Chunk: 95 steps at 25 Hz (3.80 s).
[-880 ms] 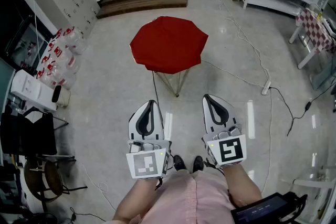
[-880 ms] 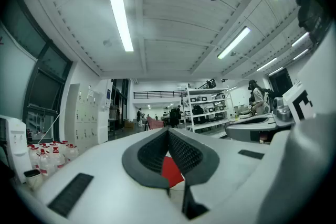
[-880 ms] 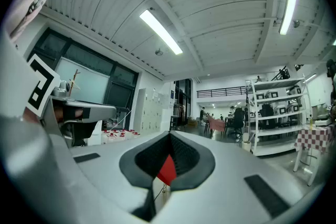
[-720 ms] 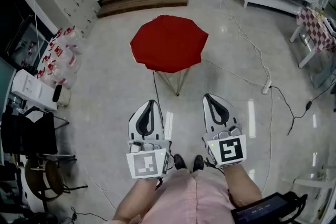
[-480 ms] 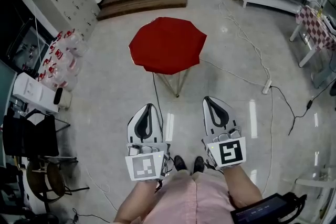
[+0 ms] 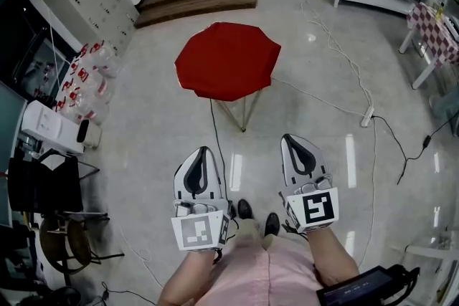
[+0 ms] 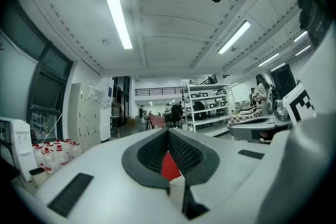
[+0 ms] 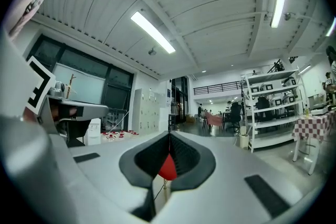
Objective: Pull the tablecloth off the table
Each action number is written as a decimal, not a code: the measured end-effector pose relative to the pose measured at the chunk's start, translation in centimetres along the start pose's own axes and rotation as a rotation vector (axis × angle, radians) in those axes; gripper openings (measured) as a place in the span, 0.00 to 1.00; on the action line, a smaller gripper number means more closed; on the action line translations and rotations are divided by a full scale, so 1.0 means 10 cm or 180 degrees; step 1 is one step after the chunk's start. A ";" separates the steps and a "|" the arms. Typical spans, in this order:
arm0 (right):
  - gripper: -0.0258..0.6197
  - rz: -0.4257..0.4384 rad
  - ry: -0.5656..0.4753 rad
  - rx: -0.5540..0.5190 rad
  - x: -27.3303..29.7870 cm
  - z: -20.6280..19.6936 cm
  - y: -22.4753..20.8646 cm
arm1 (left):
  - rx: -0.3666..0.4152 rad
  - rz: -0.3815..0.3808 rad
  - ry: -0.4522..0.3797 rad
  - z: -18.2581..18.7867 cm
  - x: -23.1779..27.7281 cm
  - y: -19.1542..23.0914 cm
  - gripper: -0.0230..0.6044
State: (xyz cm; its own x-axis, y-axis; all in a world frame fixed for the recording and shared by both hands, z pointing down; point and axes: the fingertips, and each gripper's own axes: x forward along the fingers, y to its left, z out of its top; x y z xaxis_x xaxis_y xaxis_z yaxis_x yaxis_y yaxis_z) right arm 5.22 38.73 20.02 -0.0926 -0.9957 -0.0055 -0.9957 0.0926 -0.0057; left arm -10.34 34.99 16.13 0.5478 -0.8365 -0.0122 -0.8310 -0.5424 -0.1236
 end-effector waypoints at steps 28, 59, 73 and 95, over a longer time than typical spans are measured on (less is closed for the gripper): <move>0.07 0.0039 0.0081 -0.0084 2.31 -0.17 0.30 | -0.0154 0.0042 -0.0018 -0.45 1.68 1.65 0.08; 0.07 -0.0254 0.0112 0.0079 3.39 -0.31 -0.45 | -0.0057 -0.0111 0.0128 -0.68 3.03 1.91 0.08; 0.07 -0.0231 0.0092 0.0243 4.25 -0.48 -1.54 | 0.0148 -0.0069 0.0203 -0.73 4.29 1.63 0.08; 0.07 -0.0094 0.0046 -0.0028 5.12 -0.15 -1.28 | 0.0005 0.0085 -0.0020 -0.59 4.71 2.40 0.08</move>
State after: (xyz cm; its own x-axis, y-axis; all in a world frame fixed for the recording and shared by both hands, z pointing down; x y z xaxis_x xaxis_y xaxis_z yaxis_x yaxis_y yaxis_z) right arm 13.21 -13.40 21.36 -0.0631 -0.9980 0.0089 -0.9980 0.0631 0.0031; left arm -5.07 -17.86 18.45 0.5259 -0.8502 -0.0216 -0.8452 -0.5197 -0.1246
